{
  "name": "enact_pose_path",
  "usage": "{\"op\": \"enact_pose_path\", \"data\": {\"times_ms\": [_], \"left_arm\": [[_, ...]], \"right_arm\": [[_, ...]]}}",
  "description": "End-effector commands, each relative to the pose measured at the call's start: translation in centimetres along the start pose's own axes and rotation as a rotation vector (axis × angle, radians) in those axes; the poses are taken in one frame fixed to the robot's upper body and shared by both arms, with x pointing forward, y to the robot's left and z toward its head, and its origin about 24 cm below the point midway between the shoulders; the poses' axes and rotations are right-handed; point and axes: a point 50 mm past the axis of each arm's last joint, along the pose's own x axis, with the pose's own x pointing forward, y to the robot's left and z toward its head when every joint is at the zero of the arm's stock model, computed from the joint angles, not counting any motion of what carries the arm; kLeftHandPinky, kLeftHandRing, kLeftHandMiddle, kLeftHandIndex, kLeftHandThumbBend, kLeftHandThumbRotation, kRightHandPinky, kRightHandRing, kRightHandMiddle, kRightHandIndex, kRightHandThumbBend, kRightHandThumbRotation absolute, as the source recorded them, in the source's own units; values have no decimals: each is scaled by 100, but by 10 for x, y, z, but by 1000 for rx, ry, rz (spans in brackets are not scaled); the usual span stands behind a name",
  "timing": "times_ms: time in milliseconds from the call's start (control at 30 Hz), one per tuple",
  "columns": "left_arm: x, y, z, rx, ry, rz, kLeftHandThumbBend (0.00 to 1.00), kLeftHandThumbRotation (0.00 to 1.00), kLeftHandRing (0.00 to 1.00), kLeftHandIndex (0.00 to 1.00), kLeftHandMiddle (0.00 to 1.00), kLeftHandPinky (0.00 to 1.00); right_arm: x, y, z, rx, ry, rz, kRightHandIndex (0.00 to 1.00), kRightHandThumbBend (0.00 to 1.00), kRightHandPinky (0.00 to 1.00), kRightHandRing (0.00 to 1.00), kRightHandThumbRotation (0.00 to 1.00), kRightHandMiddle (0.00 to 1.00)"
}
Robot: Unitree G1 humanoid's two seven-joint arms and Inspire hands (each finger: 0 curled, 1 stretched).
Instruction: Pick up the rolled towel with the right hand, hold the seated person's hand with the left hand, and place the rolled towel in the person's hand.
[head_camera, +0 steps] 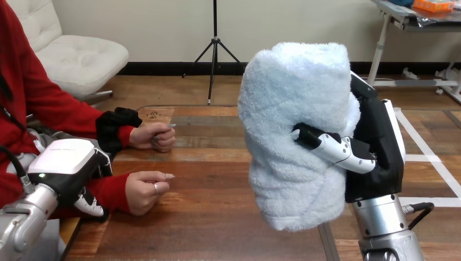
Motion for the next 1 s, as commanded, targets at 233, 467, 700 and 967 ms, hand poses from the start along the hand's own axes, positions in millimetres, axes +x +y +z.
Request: {"op": "enact_pose_path", "data": {"times_ms": [233,467,700,967], "left_arm": [[2,-5,15,-22,-55,-23,93,0,45,47,48,42],[2,-6,15,-28,-55,-23,92,0,43,47,47,41],[2,-6,17,-53,-59,-22,92,0,42,46,46,41],[2,-5,19,-67,-63,-25,90,0,41,45,45,41]], "right_arm": [[21,13,20,17,-132,60,44,78,28,35,0,43],[22,14,19,24,-133,65,43,77,29,36,0,43],[24,16,18,35,-133,76,43,77,29,37,0,43],[27,17,15,37,-123,84,44,76,29,37,0,43]]}}
